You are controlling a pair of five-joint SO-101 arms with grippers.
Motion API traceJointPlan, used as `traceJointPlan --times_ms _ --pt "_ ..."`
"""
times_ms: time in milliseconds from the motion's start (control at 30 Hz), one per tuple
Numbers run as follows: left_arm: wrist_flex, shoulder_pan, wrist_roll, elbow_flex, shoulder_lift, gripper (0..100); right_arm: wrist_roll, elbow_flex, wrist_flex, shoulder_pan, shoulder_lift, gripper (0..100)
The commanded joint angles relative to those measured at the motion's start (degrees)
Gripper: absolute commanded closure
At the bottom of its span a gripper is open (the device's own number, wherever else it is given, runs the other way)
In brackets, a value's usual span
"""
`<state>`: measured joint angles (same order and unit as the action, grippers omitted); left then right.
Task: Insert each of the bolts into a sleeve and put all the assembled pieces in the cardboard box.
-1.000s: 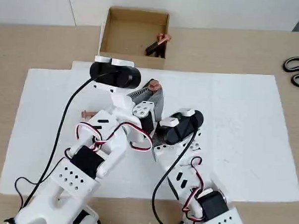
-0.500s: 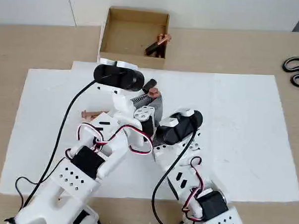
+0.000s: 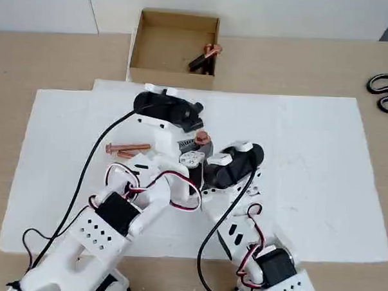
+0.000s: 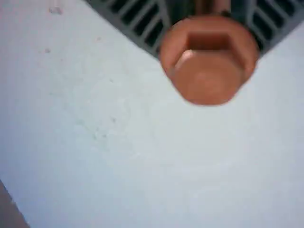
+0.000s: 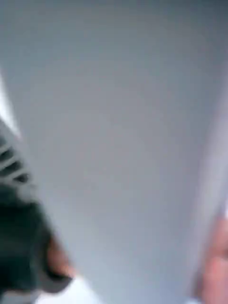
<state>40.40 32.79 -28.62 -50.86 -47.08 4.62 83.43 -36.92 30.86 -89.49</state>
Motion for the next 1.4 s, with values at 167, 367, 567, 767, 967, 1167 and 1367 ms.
traceJointPlan --times_ms 167,367,567,767,967,1167,1367 --pt "0.62 1.93 1.93 -1.89 -0.70 99 0.70 -0.35 1.27 0.13 -1.01 99.5" --pt "0.62 3.34 4.04 -2.33 -0.79 94 0.70 -0.35 1.27 0.13 -1.01 99.5" --pt "6.33 3.25 3.69 0.40 -1.14 76 0.70 -0.35 1.27 0.13 -1.01 99.5" --pt "12.22 0.35 2.37 7.16 -1.14 76 0.70 -0.35 1.27 0.13 -1.01 99.5" --pt "15.47 0.18 2.20 8.22 -0.97 69 0.70 -0.35 1.27 0.13 -1.01 99.5" --pt "18.02 -4.04 2.29 10.95 -1.23 67 0.70 -0.35 1.27 0.04 -1.01 99.5" --pt "30.77 -16.79 7.47 19.56 -1.23 67 0.70 -0.35 1.63 -2.07 -1.01 99.5"
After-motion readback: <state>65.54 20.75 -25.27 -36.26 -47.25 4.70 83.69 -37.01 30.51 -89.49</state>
